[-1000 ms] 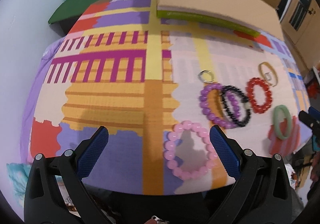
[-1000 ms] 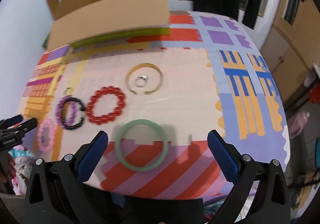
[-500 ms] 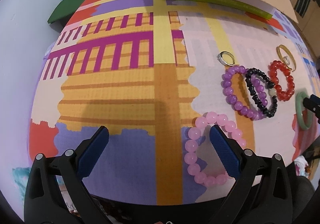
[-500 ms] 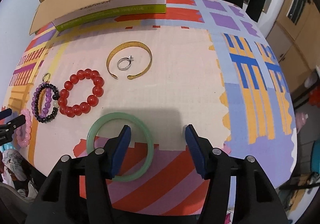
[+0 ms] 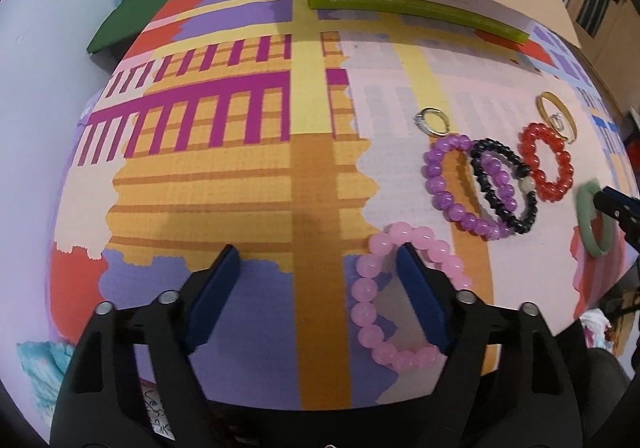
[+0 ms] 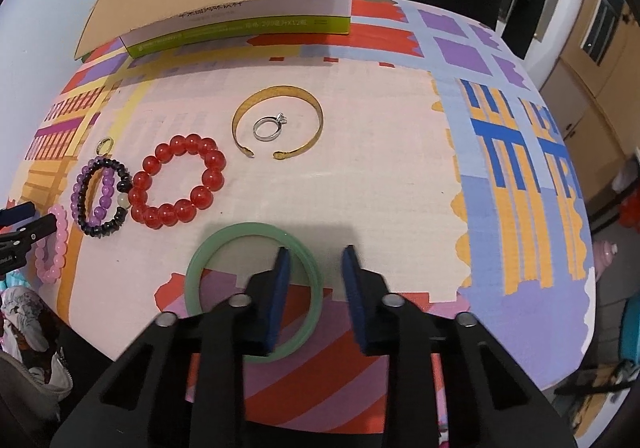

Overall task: Organize jewelry
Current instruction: 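Grasp the pink bead bracelet with left gripper while right gripper grasps green jade bangle, then lift pink bracelet with left gripper while right gripper lifts green bangle toward box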

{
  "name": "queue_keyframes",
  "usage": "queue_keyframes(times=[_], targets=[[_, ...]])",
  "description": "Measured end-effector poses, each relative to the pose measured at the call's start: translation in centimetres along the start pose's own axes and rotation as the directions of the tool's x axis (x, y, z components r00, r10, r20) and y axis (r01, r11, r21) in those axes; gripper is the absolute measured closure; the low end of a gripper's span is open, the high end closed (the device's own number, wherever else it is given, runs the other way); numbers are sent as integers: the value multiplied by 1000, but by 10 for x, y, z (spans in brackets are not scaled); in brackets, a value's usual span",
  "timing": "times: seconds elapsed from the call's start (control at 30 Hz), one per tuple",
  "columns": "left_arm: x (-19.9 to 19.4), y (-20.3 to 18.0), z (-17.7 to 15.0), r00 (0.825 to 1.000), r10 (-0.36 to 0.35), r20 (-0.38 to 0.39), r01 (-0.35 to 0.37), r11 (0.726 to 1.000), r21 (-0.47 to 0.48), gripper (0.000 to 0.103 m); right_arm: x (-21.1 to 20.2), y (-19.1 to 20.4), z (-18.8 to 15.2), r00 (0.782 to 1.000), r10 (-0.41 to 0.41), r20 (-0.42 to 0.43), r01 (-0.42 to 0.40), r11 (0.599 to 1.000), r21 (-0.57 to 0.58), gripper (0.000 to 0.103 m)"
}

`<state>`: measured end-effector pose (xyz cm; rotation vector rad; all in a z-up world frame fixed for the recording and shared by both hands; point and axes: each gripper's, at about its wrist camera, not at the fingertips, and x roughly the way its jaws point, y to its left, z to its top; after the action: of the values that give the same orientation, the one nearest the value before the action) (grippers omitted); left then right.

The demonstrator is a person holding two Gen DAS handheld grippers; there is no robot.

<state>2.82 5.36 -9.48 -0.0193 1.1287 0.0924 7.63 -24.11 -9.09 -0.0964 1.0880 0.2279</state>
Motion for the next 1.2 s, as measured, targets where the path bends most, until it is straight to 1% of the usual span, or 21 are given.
queue_keyframes(times=[0.03, 0.07, 0.1, 0.13, 0.2, 0.23, 0.27, 0.33, 0.4, 0.5, 0.63, 0.77, 0.9, 1.07, 1.2], targets=[[-1, -2, 0, 1000, -3, 2, 3, 1000, 11, 34, 0, 0, 0, 1000, 2, 0, -2, 1000, -1, 84], [-2, -4, -1, 1000, -7, 4, 7, 1000, 19, 39, 0, 0, 0, 1000, 8, 0, -8, 1000, -1, 91], [-3, -6, -1, 1000, -13, 7, 12, 1000, 25, 44, 0, 1, -1, 1000, 8, 2, -8, 1000, -1, 91], [-4, -8, -1, 1000, -15, 12, 15, 999, 35, 47, 0, 1, -1, 1000, 9, 3, -9, 1000, -2, 91], [-6, -14, -1, 999, -27, 20, 26, 998, 54, 58, 0, 0, -1, 1000, 19, 2, -19, 1000, 0, 94], [-6, -15, -1, 999, -30, 23, 28, 998, 64, 61, 0, -1, -1, 1000, 27, 2, -27, 1000, 2, 95], [-6, -18, -1, 999, -34, 28, 32, 996, 78, 66, 0, -1, -1, 999, 32, 4, -32, 999, 5, 96], [-6, -22, -1, 999, -42, 28, 40, 995, 96, 73, -1, -3, 0, 999, 43, 3, -43, 999, 13, 96], [-6, -24, -2, 998, -52, 28, 49, 993, 110, 85, -1, -4, 0, 998, 56, 4, -56, 998, 20, 96], [-6, -28, -1, 998, -64, 26, 60, 991, 117, 92, -2, -6, 0, 996, 85, 7, -85, 996, 30, 96], [-6, -24, -1, 995, -94, 17, 92, 992, 87, 92, -7, -4, 2, 995, 96, 24, -97, 995, 25, 96], [-16, -23, 3, 992, -124, 31, 121, 989, 81, 92, -17, -3, 7, 993, 105, 50, -106, 994, 16, 95], [-37, -28, 14, 987, -140, 73, 133, 986, 103, 92, -30, -1, 15, 991, 111, 80, -111, 994, -3, 94], [-60, -33, 22, 979, -178, 102, 166, 979, 118, 92, -53, 5, 24, 985, 110, 133, -105, 994, -40, 93], [-78, -36, 33, 969, -206, 135, 188, 973, 133, 92, -74, 9, 39, 976, 117, 185, -104, 991, -78, 93]])
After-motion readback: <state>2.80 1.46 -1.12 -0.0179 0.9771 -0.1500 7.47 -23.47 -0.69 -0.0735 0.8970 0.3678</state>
